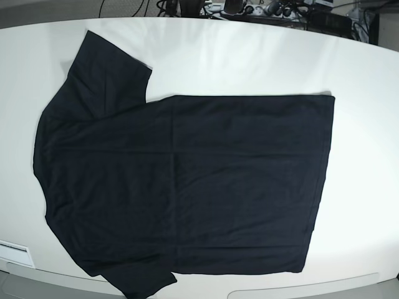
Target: Fold the T-shirt properly
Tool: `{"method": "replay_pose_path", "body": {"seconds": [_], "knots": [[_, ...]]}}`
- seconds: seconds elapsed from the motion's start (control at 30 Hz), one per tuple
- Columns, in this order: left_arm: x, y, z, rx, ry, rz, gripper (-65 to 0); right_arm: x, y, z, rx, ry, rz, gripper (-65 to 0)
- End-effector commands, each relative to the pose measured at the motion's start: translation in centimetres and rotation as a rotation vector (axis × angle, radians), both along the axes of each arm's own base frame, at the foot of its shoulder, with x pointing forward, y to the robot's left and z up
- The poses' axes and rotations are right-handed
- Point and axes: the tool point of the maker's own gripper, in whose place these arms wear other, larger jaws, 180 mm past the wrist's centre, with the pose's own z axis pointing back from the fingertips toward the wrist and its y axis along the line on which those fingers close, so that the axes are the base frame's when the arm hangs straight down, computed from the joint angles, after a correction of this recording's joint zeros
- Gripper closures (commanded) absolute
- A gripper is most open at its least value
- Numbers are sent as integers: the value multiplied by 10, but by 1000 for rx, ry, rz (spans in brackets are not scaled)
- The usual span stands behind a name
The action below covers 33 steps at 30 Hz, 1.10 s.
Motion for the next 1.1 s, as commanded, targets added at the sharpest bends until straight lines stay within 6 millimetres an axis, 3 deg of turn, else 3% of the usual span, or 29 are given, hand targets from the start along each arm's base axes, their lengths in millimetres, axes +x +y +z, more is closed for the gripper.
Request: {"method": "replay_pose_path", "body": {"seconds": [0.0, 0.2, 0.3, 0.43, 0.63, 0.83, 1.07], "knots": [[-8, 6, 11, 7, 9, -17, 0, -4, -1, 12, 15, -1, -22, 0], [12, 31, 54, 56, -54, -39, 0, 22, -22, 78, 73, -98, -160, 0], [42, 39, 76, 69, -138, -15, 0, 39, -32, 112, 87, -149, -174, 0], [95, 44, 109, 66, -268, -1, 0, 94, -49, 142, 69, -315, -156, 0], [179, 54, 166, 107, -499, 10, 0, 128, -61, 173, 84, -409, -146, 0], [249, 56, 221, 118, -744, -58, 0, 160, -69, 205, 64, -526, -93, 0], [305, 61, 243, 140, -866, -339, 0, 185, -84, 215, 14, -613, -76, 0]]}}
